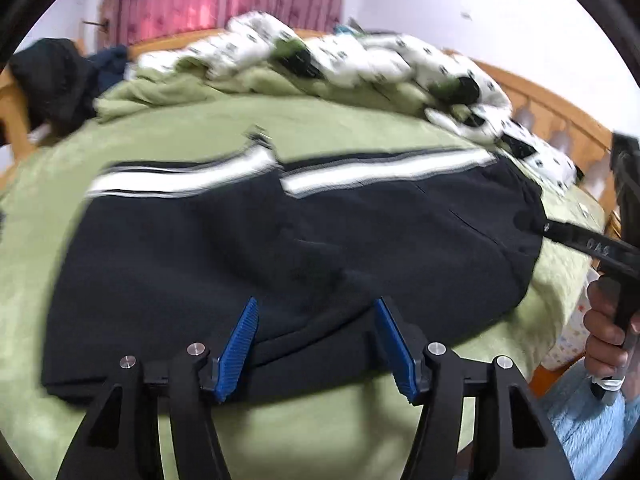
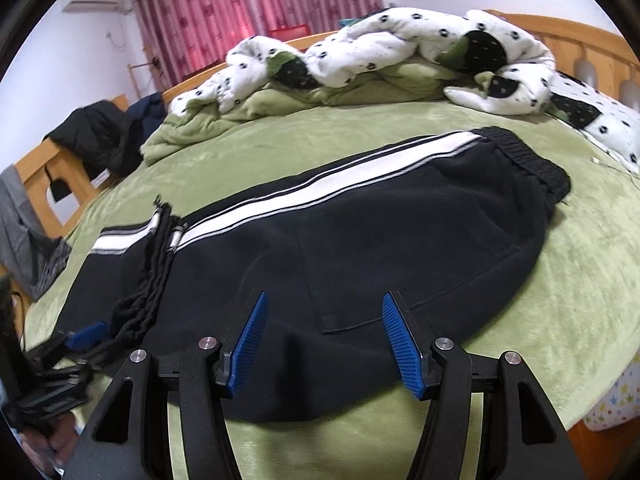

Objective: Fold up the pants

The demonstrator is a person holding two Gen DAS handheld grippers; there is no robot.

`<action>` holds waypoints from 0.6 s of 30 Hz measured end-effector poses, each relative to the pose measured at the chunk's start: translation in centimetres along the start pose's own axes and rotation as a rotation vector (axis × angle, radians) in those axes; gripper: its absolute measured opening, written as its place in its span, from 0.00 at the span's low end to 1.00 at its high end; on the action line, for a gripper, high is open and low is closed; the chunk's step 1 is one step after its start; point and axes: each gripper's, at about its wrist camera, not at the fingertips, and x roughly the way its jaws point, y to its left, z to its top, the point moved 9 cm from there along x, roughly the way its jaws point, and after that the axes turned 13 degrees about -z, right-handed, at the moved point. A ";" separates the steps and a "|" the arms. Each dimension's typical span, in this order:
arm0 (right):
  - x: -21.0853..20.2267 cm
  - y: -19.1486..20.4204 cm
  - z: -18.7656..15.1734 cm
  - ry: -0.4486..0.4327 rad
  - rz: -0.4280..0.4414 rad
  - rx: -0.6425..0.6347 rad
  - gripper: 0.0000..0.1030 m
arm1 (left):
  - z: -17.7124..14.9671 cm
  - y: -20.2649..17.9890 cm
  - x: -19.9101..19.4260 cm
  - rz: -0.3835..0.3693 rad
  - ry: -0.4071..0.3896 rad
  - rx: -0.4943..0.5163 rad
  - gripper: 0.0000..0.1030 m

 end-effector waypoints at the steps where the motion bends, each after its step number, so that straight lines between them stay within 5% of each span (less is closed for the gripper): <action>1: 0.0 0.9 0.0 0.003 0.022 -0.016 0.58 | 0.0 0.8 -1.0 0.014 -0.015 -0.014 0.61; 9: 0.5 13.2 -0.5 0.136 0.249 -0.148 0.58 | -1.6 11.2 -7.6 0.229 -0.069 -0.160 0.70; 15: 2.0 19.6 -2.2 0.164 0.249 -0.249 0.57 | -4.9 15.2 -8.4 0.260 -0.014 -0.199 0.70; 18: 3.1 20.8 -3.7 0.211 0.235 -0.284 0.20 | -6.0 15.9 -8.2 0.275 0.004 -0.200 0.70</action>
